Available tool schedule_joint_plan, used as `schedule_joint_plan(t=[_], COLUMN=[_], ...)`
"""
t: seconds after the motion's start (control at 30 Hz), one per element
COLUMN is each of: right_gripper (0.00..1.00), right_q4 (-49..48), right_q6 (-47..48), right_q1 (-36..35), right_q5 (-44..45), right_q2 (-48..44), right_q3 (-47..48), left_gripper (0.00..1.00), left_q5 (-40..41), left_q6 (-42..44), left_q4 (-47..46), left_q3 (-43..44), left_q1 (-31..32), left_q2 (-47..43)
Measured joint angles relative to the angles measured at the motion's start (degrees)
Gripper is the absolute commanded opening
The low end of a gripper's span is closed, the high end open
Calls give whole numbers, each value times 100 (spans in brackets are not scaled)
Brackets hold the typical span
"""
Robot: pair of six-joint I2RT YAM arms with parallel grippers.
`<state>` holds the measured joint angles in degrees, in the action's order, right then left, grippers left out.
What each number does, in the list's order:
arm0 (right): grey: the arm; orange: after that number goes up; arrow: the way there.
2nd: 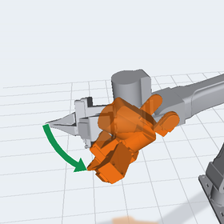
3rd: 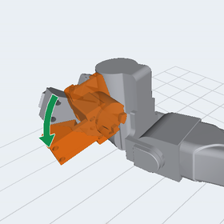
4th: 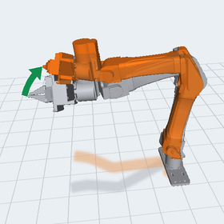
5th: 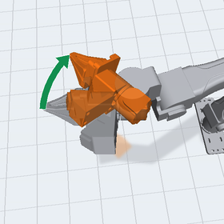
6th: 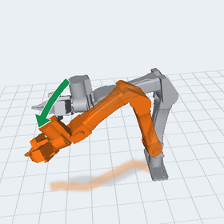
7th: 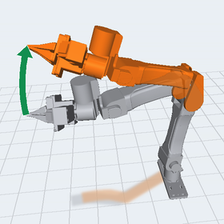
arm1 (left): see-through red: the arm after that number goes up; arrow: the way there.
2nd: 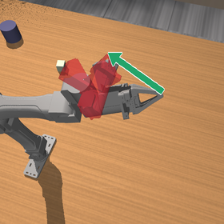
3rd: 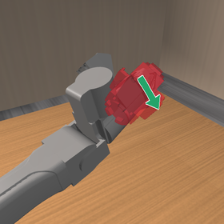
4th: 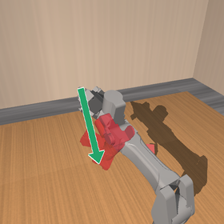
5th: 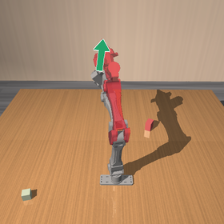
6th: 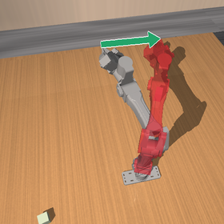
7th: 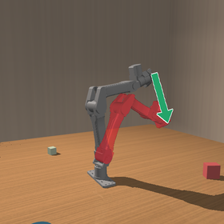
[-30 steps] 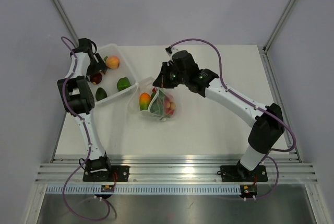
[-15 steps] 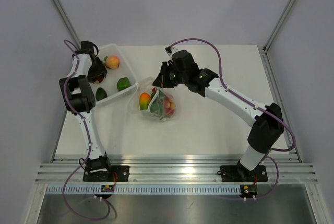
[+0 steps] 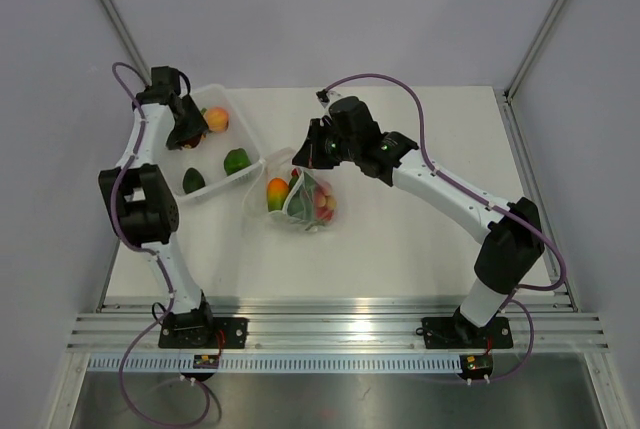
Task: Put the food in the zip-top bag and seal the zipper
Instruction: Pick up the fake fruit from the bin, then place the fake fruit in the zipper food storage bag.
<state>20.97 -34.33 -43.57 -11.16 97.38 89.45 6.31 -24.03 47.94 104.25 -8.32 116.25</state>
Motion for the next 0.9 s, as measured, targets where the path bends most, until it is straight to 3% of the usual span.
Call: schedule_joint_plan(t=[0.33, 0.57, 0.9], right_gripper=[4, 4, 4], right_q4=[-9, -11, -11], right_q6=[-4, -24, -72], right_q1=[2, 2, 2], right_q5=[9, 0, 11], right_q2=[-2, -2, -2], right_q3=[-11, -11, -37], left_gripper=[28, 29, 30], left_q5=[-57, -800, -1676], left_q6=[168, 264, 544], left_q4=[35, 358, 654], left_q3=[-1097, -1980, -2874], left_q1=[962, 1963, 2835], left_q2=[-2618, -4098, -4857])
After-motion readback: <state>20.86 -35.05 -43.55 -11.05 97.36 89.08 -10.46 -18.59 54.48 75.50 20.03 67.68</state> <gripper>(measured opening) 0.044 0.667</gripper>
